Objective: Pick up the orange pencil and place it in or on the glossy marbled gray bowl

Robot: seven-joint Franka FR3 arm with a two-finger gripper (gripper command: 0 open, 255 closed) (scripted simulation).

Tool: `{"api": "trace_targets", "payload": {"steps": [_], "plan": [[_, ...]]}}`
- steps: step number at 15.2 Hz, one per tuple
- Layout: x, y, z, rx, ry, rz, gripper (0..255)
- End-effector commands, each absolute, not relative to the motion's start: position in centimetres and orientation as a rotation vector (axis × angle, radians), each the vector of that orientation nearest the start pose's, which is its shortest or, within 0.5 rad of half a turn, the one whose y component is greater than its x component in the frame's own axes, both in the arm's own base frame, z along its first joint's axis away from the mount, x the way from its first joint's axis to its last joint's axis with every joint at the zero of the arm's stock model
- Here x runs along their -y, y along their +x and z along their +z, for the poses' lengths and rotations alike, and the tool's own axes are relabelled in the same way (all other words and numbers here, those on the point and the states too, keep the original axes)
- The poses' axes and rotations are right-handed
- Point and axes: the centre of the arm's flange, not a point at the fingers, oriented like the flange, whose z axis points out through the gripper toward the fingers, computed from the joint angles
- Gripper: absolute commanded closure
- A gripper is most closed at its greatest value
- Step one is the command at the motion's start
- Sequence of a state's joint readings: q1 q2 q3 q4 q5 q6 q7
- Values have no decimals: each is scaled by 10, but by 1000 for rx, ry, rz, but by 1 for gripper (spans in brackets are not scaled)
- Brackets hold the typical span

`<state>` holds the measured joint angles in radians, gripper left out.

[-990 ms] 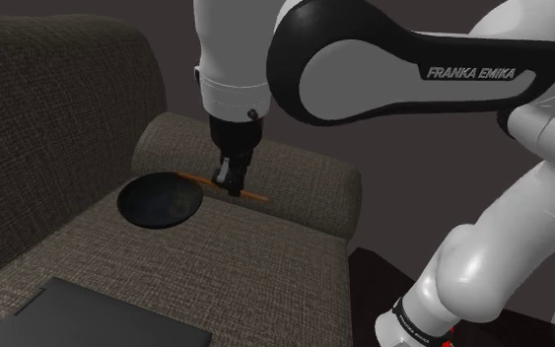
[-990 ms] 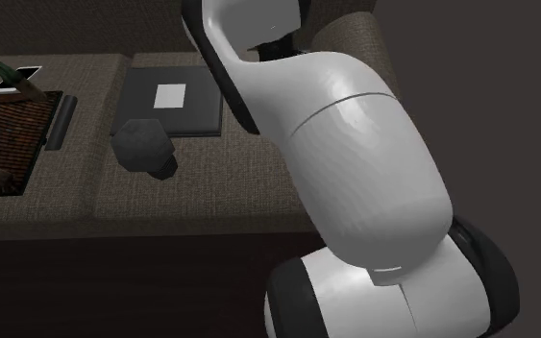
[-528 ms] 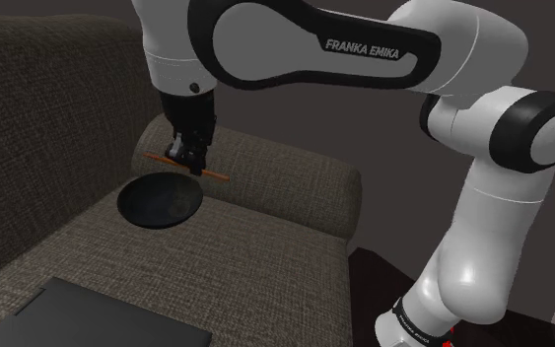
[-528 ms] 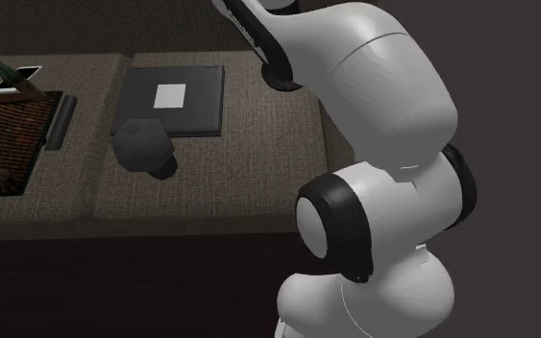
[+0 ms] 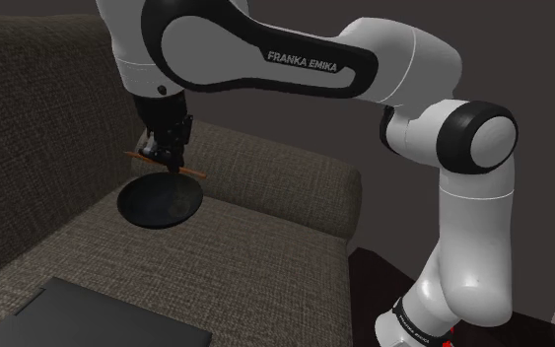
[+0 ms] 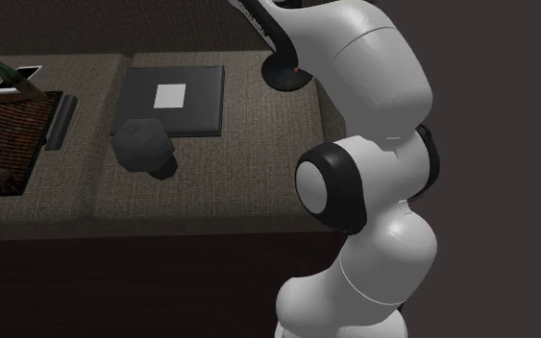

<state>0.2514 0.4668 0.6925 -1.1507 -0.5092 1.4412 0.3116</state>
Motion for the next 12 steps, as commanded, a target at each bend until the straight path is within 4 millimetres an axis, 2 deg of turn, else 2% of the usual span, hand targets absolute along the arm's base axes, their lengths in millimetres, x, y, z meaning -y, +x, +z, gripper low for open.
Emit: {"api": "trace_targets", "payload": {"steps": [1,12], "plan": [[-421,512,563,903,-3242,-92,255],[-421,512,506,903,-3242,-92,255]]}}
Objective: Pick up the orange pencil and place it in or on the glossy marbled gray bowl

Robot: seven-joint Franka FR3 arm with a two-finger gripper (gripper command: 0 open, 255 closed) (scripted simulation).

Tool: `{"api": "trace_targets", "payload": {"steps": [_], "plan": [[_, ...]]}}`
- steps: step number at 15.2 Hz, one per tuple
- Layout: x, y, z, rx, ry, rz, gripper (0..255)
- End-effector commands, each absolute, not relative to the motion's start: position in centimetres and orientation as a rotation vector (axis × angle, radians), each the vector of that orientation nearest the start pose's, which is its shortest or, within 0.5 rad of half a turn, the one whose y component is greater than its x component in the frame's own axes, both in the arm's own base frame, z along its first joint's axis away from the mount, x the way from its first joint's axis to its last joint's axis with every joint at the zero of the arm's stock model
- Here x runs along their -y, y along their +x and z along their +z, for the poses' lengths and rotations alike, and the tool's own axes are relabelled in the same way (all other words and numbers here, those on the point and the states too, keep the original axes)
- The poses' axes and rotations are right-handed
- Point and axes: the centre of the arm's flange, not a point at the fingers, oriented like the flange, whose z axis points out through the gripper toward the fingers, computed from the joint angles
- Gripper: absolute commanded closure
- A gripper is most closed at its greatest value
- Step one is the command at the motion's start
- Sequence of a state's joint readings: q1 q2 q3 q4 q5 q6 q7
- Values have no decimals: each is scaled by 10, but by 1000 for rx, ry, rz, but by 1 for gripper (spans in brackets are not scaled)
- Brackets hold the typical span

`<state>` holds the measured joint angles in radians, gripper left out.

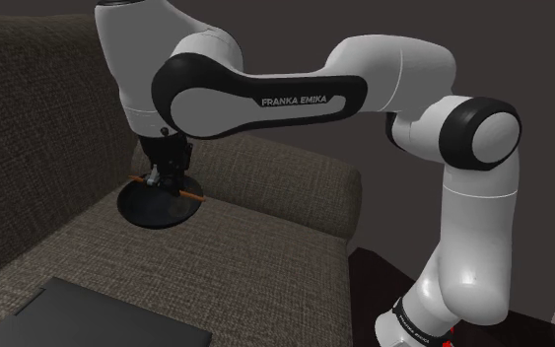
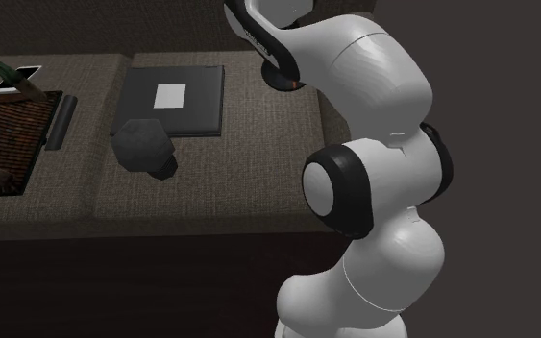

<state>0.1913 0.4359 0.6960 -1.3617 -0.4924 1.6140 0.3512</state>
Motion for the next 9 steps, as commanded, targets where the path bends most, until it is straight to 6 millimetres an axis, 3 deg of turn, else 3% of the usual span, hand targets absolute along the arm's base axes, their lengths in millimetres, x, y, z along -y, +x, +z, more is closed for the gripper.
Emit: {"api": "trace_targets", "payload": {"steps": [1,8,9], "plan": [[-421,512,506,903,-3242,-92,255],[-421,512,506,903,-3242,-92,255],[-421,512,507,903,-3242,-92,0]]}}
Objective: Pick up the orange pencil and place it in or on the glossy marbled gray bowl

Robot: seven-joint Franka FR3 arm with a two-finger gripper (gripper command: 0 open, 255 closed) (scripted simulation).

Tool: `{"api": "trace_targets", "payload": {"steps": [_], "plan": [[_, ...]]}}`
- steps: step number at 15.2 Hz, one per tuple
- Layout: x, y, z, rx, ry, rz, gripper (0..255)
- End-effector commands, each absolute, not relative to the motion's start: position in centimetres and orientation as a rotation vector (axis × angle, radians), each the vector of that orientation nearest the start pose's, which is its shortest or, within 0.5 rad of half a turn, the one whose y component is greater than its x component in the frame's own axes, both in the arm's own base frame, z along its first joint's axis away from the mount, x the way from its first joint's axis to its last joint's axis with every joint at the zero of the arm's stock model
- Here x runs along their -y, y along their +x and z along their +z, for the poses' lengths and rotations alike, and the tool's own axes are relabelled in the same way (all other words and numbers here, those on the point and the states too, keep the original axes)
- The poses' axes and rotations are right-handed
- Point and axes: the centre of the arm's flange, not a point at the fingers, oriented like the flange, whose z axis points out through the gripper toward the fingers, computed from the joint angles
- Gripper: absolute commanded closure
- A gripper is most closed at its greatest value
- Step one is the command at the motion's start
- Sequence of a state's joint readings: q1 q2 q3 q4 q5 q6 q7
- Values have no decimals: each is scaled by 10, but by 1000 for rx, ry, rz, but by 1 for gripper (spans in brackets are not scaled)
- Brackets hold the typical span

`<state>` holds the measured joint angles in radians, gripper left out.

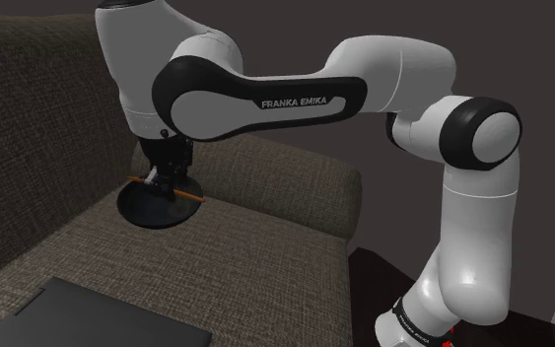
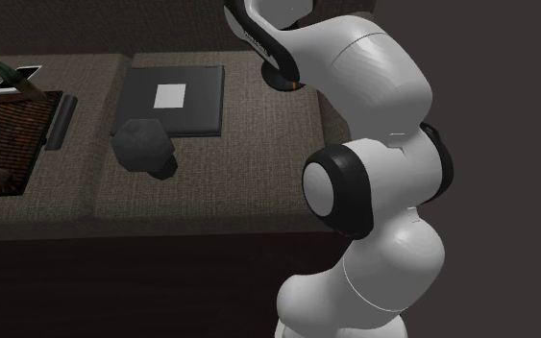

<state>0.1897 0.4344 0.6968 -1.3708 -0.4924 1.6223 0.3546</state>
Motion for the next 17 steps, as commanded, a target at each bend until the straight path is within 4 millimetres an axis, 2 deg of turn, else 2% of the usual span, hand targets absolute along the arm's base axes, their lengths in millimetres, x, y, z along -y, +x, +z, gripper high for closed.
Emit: {"api": "trace_targets", "payload": {"steps": [1,5,9,17], "plan": [[-421,512,507,903,-3242,-92,0],[-421,512,506,903,-3242,-92,0],[-431,506,555,903,-3242,-92,0],[-431,506,555,903,-3242,-92,0]]}}
